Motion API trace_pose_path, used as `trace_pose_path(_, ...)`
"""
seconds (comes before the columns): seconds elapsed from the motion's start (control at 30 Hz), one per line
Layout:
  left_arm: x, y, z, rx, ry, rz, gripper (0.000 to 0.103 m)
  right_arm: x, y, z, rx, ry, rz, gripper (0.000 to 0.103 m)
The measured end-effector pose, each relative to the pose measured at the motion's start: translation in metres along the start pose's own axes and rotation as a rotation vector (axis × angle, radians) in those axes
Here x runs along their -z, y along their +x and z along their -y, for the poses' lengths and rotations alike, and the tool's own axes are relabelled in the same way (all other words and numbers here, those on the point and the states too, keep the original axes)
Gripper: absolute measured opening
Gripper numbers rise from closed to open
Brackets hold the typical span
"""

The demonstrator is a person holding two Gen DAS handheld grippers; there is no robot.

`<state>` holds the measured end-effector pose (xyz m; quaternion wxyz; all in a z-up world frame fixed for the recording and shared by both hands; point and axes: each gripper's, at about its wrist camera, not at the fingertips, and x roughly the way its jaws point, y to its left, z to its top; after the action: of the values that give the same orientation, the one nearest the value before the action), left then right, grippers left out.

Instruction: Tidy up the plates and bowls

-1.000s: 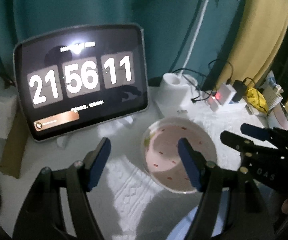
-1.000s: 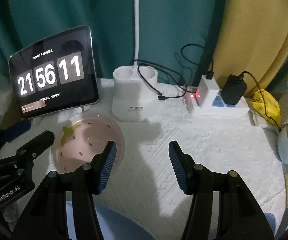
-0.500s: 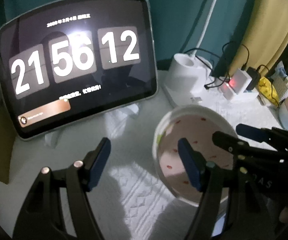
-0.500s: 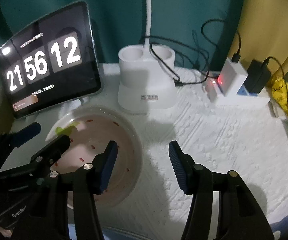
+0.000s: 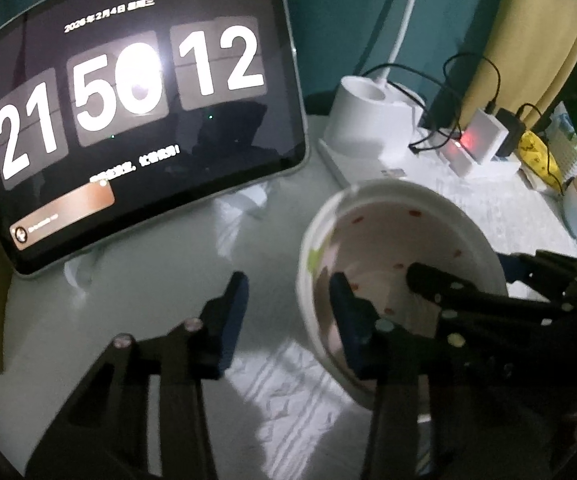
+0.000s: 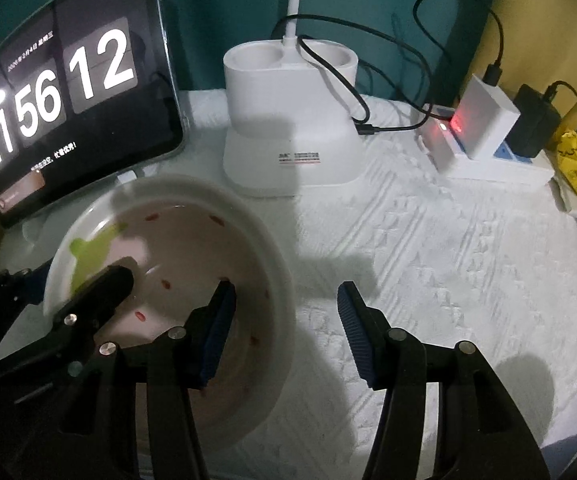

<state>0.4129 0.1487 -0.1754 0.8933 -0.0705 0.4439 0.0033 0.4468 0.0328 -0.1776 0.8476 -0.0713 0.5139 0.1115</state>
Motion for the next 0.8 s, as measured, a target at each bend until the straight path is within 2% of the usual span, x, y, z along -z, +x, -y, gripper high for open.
trace_pose_path(0.17,0.001,0.002,0.005,0.030,0.010,-0.002,0.029,0.001,0.007,0.012,-0.108,0.100,-0.033,0.054)
trace_pose_path(0.23,0.001,0.003,0.006,0.043,0.014,-0.005,0.027,0.001,0.004,0.009,-0.125,0.082,-0.017,0.048)
trace_pose_path(0.3,0.001,0.003,0.006,0.056,0.017,-0.004,0.024,0.001,0.002,0.003,-0.128,0.060,-0.007,0.034)
trace_pose_path(0.37,0.002,0.002,0.007,0.056,0.023,-0.001,0.018,0.002,0.000,-0.006,-0.116,0.025,0.010,0.026)
trace_pose_path(0.8,0.004,0.000,-0.001,0.069,-0.013,0.013,0.017,0.009,-0.012,-0.020,-0.080,0.007,0.046,0.022)
